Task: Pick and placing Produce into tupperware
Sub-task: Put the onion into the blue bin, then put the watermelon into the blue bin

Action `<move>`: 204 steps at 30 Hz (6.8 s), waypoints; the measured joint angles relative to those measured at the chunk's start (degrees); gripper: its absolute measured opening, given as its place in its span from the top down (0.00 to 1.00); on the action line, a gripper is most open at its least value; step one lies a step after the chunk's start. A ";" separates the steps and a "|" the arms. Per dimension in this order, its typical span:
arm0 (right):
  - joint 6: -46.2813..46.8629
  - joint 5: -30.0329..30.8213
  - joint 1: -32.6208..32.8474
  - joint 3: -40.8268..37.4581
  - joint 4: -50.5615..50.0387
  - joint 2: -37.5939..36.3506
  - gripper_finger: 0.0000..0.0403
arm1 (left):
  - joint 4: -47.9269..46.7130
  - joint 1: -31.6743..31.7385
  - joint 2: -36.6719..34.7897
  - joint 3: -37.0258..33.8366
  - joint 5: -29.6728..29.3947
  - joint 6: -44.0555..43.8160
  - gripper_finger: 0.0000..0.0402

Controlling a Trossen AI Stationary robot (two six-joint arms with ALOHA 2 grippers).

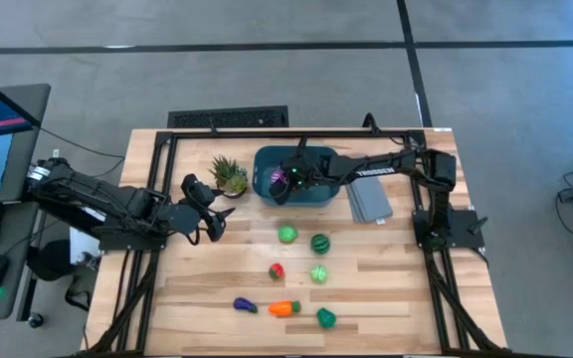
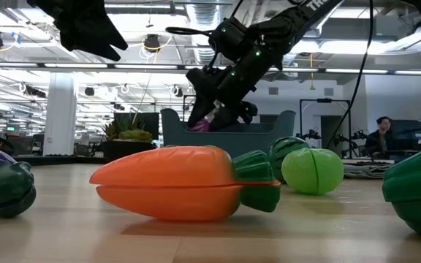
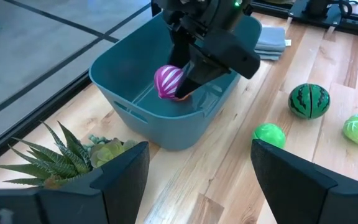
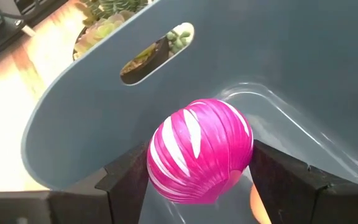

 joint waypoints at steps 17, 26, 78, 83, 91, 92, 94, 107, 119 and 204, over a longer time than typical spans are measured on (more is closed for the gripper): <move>1.24 -0.05 -0.28 -0.04 0.36 1.90 0.32 | 0.00 0.02 -0.01 0.00 0.94 -0.18 0.32; 1.33 -0.97 -0.30 -0.02 0.18 1.90 0.31 | -0.02 0.02 -0.01 0.00 1.01 -0.16 0.32; 0.88 -3.42 -0.01 0.11 -0.19 0.05 0.17 | -0.13 0.00 -0.01 0.00 1.03 0.03 0.32; -0.19 -3.70 0.58 0.09 -2.83 -1.52 0.18 | -0.15 0.02 0.01 0.00 1.03 -0.01 0.32; -3.20 -3.02 1.33 0.06 -5.19 -6.28 0.18 | -0.13 0.01 0.01 0.00 1.01 0.01 0.32; -3.48 -3.00 1.39 0.06 -6.10 -7.17 0.18 | -0.13 0.01 0.01 0.00 0.99 0.01 0.32; -4.37 -2.98 1.39 -0.02 -6.61 -8.47 0.18 | -0.08 0.02 0.00 0.00 0.98 0.03 0.32; -10.58 -2.96 3.91 -0.04 -13.21 -17.07 0.18 | 0.03 0.00 0.01 0.00 0.52 -0.14 0.32; -14.20 -2.96 8.04 -3.48 -21.46 -24.70 0.18 | 0.62 0.02 0.01 0.00 0.50 -0.16 0.32; -19.18 -4.67 21.38 -23.08 -12.00 -19.67 0.02 | -1.75 0.02 0.05 0.00 1.89 -4.67 0.32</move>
